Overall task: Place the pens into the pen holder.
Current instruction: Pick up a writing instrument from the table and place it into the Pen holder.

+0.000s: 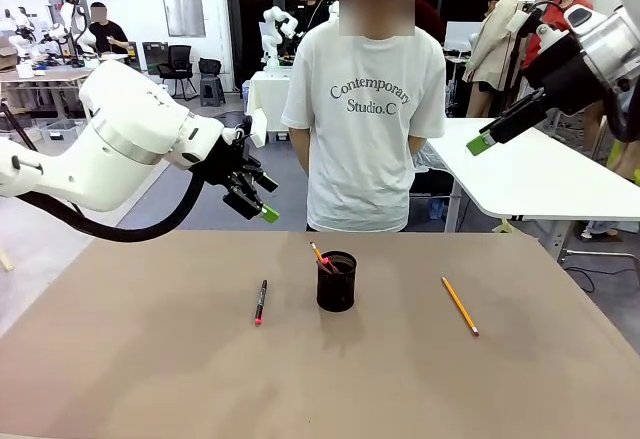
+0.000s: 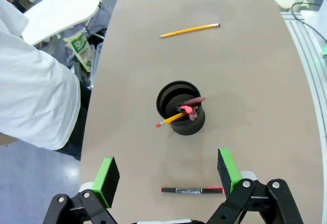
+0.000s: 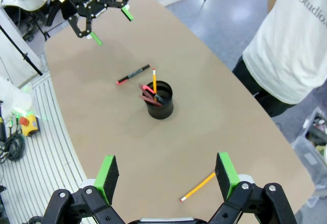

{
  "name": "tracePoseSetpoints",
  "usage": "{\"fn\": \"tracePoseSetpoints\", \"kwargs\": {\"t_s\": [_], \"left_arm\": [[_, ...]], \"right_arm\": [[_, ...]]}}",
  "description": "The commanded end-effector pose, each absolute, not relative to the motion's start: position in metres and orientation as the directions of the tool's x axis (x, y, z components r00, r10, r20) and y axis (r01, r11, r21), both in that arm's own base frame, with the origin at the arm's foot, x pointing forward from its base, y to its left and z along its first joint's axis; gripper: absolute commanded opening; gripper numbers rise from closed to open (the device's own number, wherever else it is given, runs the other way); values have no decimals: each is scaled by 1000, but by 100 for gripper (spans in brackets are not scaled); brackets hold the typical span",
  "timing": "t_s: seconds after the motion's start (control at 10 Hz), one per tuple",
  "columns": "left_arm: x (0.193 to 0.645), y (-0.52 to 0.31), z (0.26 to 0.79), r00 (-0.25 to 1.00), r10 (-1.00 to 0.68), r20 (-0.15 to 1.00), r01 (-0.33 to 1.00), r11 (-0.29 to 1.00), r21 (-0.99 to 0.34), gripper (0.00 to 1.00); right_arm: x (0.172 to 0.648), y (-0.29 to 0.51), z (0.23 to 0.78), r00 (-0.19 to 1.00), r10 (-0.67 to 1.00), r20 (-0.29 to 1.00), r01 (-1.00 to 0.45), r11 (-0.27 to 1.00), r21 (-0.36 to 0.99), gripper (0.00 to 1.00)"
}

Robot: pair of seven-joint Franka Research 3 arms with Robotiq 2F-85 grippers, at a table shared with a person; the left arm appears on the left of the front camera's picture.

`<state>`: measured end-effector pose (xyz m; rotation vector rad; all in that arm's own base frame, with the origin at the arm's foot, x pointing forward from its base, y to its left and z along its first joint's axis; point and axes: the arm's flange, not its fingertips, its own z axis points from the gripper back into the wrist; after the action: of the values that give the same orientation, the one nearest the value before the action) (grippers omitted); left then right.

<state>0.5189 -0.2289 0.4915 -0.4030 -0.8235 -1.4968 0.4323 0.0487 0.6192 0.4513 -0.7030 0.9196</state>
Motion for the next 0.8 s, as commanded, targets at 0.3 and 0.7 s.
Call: {"fn": "tracePoseSetpoints", "kwargs": {"t_s": [0.3, 0.7], "left_arm": [[517, -242, 463, 347, -909, 230, 937, 346, -47, 100], [521, -243, 443, 539, -838, 90, 842, 540, -14, 100]], "right_arm": [[433, 48, 620, 405, 557, 725, -844, 532, 63, 100], [433, 48, 620, 405, 557, 725, -844, 532, 63, 100]]}}
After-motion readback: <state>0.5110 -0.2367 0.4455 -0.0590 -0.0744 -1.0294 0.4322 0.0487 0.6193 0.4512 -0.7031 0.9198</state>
